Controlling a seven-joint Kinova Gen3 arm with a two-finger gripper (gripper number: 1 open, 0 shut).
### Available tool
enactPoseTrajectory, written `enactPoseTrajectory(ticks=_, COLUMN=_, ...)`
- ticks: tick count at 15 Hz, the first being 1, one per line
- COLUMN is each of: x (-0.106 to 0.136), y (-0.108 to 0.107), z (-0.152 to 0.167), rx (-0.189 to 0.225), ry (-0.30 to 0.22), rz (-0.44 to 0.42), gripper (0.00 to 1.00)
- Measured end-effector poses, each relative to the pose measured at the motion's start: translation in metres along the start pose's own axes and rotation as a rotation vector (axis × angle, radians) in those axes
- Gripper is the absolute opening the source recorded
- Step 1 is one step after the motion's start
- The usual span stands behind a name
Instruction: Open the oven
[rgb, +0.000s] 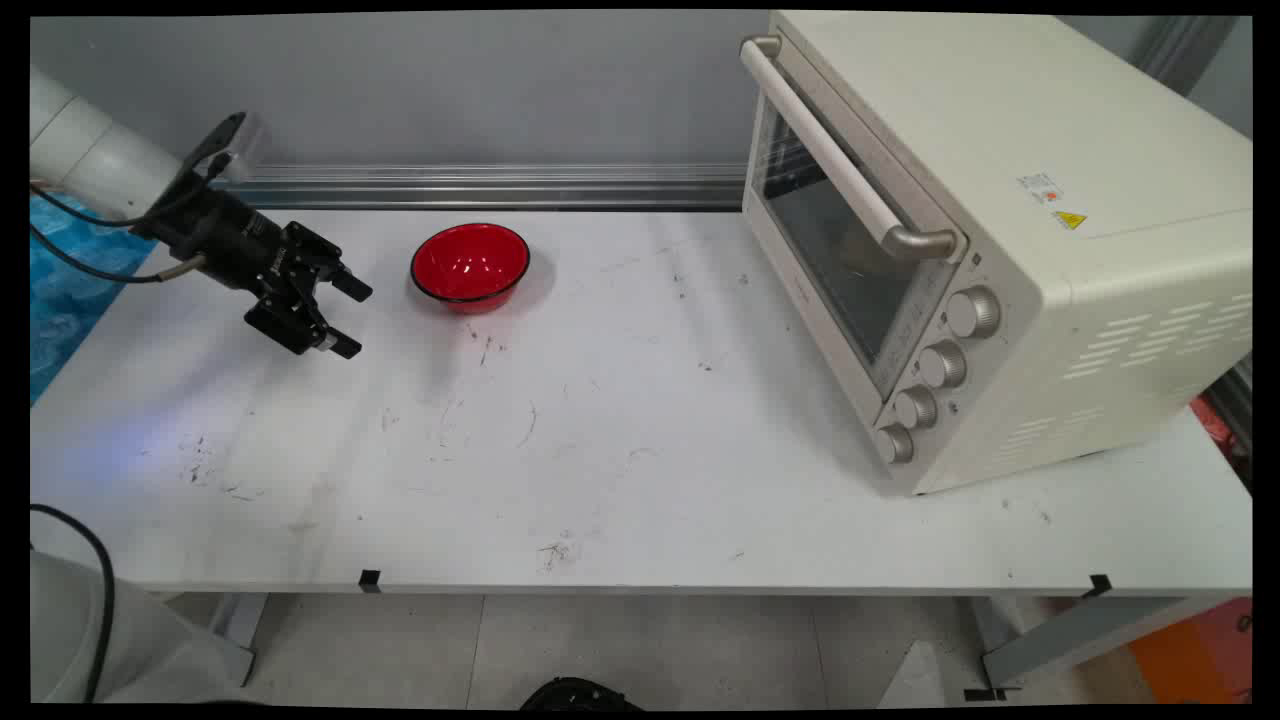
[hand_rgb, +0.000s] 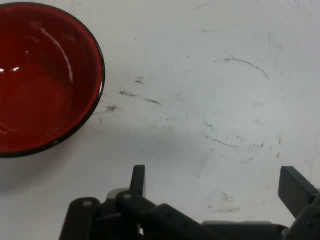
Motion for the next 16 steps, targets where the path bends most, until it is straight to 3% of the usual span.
enactPoseTrajectory(ticks=8, x=0.019, y=0.003, z=0.003, rx=0.025, ry=0.018, rz=-0.037, gripper=1.0)
enactPoseTrajectory(ticks=14, x=0.066, y=0.01, z=0.011, rx=0.06, ry=0.061, rz=-0.081, gripper=1.0)
enactPoseTrajectory(ticks=16, x=0.092, y=0.013, z=0.015, rx=0.069, ry=0.086, rz=-0.093, gripper=1.0)
